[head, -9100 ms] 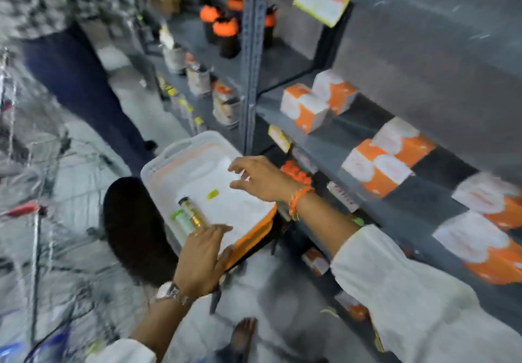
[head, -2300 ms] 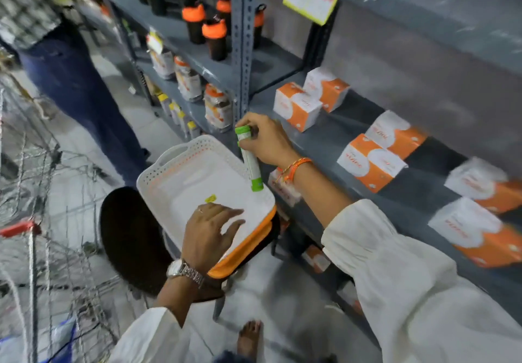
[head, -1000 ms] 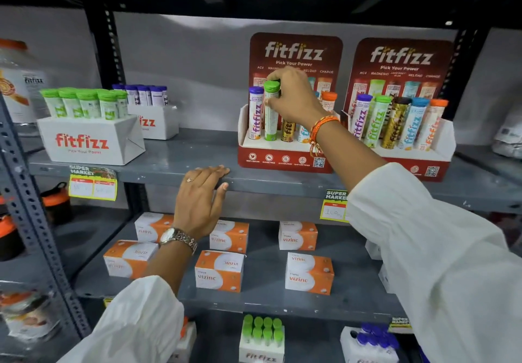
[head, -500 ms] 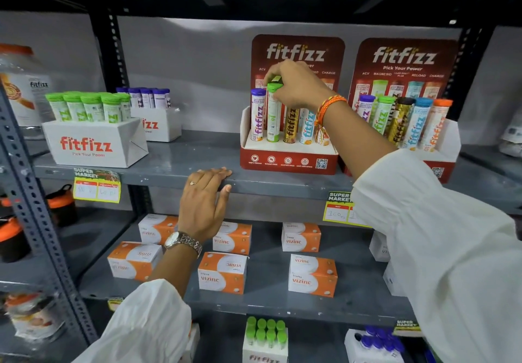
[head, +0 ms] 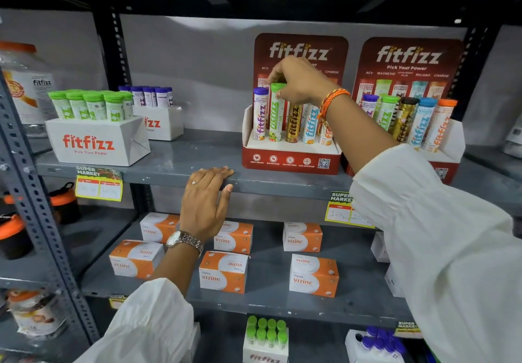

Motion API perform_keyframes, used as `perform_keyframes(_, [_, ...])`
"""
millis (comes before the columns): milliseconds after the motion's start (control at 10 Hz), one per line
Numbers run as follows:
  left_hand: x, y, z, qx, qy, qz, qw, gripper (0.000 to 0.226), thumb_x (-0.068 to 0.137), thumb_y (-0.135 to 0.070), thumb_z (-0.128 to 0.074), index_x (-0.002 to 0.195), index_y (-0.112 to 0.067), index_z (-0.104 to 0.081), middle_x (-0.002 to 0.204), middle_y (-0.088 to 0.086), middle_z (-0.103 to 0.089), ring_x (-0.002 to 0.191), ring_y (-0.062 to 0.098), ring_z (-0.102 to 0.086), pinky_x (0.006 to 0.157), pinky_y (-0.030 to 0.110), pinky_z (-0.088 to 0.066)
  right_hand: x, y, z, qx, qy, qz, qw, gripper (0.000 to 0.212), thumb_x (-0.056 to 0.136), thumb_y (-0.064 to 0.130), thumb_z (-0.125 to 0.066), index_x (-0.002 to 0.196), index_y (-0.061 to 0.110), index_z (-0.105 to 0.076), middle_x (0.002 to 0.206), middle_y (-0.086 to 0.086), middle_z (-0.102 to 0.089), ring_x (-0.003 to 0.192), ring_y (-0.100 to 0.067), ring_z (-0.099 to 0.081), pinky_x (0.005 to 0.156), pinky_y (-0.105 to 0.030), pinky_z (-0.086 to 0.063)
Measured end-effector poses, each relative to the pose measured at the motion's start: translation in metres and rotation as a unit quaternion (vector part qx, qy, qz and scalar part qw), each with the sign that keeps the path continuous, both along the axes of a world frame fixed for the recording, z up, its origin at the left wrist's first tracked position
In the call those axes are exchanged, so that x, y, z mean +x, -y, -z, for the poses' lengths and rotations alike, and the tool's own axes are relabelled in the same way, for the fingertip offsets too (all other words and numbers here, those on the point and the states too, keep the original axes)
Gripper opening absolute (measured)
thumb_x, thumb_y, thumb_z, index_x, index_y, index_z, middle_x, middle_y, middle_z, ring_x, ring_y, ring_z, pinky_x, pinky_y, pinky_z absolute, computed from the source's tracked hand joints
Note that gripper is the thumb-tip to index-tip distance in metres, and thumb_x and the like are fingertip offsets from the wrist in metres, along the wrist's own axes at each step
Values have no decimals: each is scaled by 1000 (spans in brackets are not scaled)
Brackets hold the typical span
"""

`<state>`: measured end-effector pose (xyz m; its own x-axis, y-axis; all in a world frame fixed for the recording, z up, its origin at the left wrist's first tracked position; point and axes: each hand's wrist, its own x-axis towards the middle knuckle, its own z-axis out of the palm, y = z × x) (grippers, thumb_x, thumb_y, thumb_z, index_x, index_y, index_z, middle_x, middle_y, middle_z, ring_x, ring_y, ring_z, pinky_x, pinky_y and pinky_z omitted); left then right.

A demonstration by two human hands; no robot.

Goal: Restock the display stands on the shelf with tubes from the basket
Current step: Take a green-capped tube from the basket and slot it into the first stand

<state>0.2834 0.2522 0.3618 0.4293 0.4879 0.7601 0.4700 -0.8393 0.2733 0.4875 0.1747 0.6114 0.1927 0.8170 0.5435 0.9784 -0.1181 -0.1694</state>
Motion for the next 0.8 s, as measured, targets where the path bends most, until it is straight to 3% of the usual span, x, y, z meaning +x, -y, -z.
perform_keyframes(300, [1,-3,3,7,2,-4,1000,49,104,-41,-33,132,-15,-64,132,5,-67,123,25,-60,115,48,-37,6,0,-4,-24,33,-8,999,41,84,-10,-66,112,19,-72,126,-6,-65,116,-23,-61,77,-26,-50])
perform_keyframes(400, [1,-3,3,8,2,-4,1000,49,104,-41,-33,132,-15,-64,132,5,-67,122,25,-59,115,48,-37,8,-4,-3,-32,35,-1,999,44,83,-10,-65,112,22,-71,125,-4,-64,118,-24,-59,88,-37,-54])
perform_keyframes(500, [1,-1,2,10,2,-5,1000,49,103,-40,-34,132,-14,-64,131,5,-67,121,26,-60,115,48,-37,6,-7,1,-32,80,33,996,48,82,-8,-62,113,28,-66,121,2,-64,121,-23,-53,96,-48,-35])
perform_keyframes(600, [1,0,1,12,10,-3,1000,47,103,-38,-35,130,-14,-65,132,4,-67,122,25,-60,115,48,-37,7,-11,7,-28,97,50,994,55,79,-11,-56,114,31,-61,120,3,-63,127,-26,-46,101,-56,-26])
perform_keyframes(800, [0,2,0,9,12,-4,1000,47,103,-38,-35,130,-14,-64,131,5,-67,122,25,-60,116,48,-36,5,-10,8,-24,71,41,996,62,79,-11,-54,123,32,-54,115,5,-64,128,-26,-43,99,-54,-25])
